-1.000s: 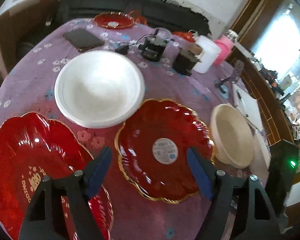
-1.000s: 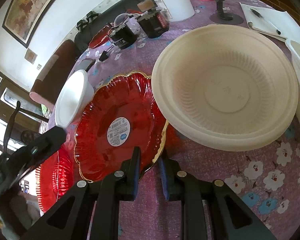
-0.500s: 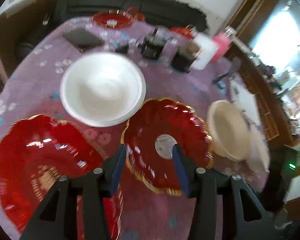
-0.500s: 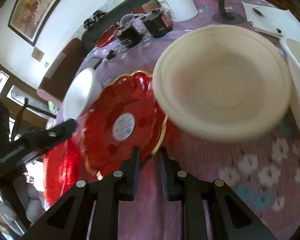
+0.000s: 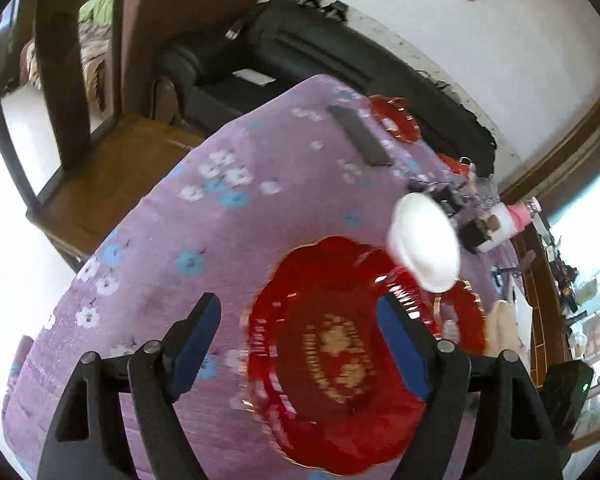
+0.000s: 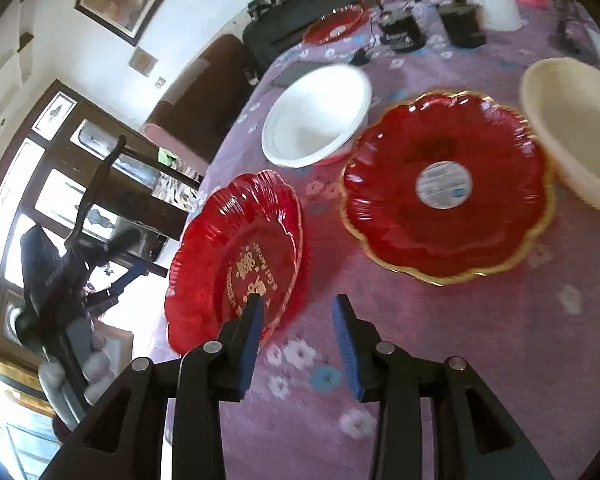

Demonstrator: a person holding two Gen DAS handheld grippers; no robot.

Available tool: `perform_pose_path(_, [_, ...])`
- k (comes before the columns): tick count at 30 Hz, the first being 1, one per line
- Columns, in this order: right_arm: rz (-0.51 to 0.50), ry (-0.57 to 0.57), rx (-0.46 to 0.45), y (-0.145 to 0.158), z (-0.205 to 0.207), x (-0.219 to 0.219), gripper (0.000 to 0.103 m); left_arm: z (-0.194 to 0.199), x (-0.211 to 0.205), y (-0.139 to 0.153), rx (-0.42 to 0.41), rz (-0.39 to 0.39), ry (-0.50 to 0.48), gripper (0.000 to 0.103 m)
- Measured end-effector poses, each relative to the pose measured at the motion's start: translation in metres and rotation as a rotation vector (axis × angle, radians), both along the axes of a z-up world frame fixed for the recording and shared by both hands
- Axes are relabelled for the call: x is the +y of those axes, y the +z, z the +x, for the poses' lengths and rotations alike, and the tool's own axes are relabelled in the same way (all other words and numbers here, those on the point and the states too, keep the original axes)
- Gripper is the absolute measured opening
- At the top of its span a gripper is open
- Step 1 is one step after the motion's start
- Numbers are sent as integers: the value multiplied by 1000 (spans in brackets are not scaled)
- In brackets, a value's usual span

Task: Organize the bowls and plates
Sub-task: 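Close the right tool on the red wedding plate rim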

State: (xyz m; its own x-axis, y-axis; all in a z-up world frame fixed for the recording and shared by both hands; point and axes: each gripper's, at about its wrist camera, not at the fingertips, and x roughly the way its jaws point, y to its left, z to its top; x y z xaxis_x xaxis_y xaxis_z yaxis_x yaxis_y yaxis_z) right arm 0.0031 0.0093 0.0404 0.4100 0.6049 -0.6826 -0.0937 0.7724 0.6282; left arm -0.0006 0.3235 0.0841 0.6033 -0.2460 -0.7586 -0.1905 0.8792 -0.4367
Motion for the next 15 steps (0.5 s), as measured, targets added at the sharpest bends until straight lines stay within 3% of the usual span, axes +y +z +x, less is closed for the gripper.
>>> perform_pose_path(4, [-42, -6, 9, -6, 12, 18, 39, 4, 4, -23, 14, -62, -21, 80])
perform_pose_path(8, [-81, -17, 21, -13, 19, 30, 39, 12, -12, -35, 20, -66, -56, 80])
perform_pose_path(15, [-131, -23, 24, -21, 25, 42, 39, 21, -30, -44, 35, 56, -72, 80])
